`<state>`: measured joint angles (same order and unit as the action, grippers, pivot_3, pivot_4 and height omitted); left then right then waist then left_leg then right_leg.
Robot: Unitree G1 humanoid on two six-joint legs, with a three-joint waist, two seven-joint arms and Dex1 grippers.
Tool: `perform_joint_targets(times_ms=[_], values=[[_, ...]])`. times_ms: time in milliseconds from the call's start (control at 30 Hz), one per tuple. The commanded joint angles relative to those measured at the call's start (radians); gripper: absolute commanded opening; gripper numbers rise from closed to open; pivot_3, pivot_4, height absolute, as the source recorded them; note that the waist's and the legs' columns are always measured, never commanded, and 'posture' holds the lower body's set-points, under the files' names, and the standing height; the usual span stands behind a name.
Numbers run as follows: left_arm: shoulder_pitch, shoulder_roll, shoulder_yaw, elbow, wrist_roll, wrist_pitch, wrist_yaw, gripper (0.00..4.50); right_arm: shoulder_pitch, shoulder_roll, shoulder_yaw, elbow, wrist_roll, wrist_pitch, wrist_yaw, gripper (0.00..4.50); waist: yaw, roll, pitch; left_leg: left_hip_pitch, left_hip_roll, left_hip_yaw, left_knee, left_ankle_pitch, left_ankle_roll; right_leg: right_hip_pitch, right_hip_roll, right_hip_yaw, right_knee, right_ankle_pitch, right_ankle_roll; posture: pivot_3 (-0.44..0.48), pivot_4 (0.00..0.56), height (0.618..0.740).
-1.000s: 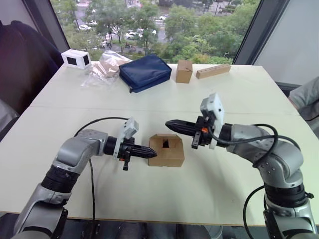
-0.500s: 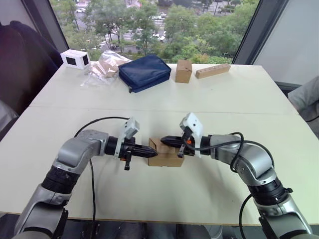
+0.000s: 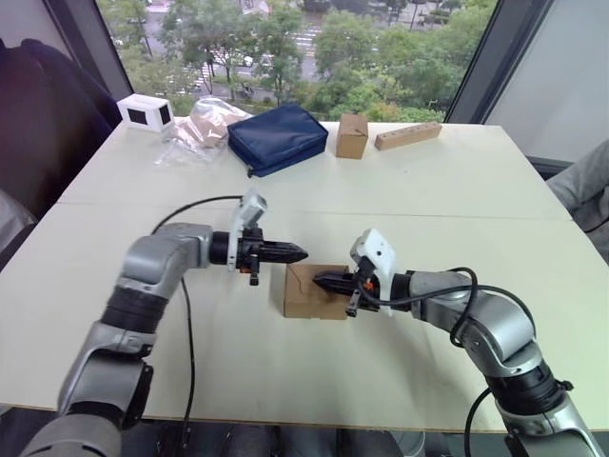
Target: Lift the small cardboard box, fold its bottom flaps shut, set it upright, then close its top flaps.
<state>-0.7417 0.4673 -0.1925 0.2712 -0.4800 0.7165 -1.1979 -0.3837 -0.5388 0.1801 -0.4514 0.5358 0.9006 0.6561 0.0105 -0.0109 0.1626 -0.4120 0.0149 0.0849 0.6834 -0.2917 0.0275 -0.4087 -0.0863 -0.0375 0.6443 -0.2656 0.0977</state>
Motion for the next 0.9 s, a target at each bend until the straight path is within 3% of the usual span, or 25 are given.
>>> perform_joint_targets(times_ms=[33, 300, 900], values=[[-0.037, -0.028, -0.033, 0.063, 0.051, -0.079, -0.036, 0.09, 0.016, -0.018, -0.030, -0.094, 0.043, 0.046, -0.005, 0.00, -0.001, 0.000, 0.000, 0.000, 0.000, 0.000, 0.000, 0.000, 0.000, 0.000, 0.000, 0.000, 0.000, 0.000, 0.000, 0.000, 0.150, 0.740], [-0.062, -0.061, -0.035, 0.111, 0.083, -0.109, -0.064, 0.09, 0.036, -0.009, -0.046, -0.133, 0.070, 0.097, -0.037, 0.00, -0.001, 0.000, 0.000, 0.000, 0.001, 0.000, 0.000, 0.000, 0.000, 0.000, -0.001, 0.000, 0.000, 0.000, 0.000, 0.000, 0.150, 0.740], [-0.071, -0.058, -0.009, 0.082, 0.079, -0.072, -0.068, 0.09, -0.014, 0.014, -0.028, -0.024, 0.030, 0.044, -0.035, 0.00, -0.001, 0.000, 0.000, 0.000, 0.001, 0.000, 0.000, 0.000, 0.000, 0.000, -0.001, 0.000, 0.000, 0.000, 0.000, 0.000, 0.150, 0.740]])
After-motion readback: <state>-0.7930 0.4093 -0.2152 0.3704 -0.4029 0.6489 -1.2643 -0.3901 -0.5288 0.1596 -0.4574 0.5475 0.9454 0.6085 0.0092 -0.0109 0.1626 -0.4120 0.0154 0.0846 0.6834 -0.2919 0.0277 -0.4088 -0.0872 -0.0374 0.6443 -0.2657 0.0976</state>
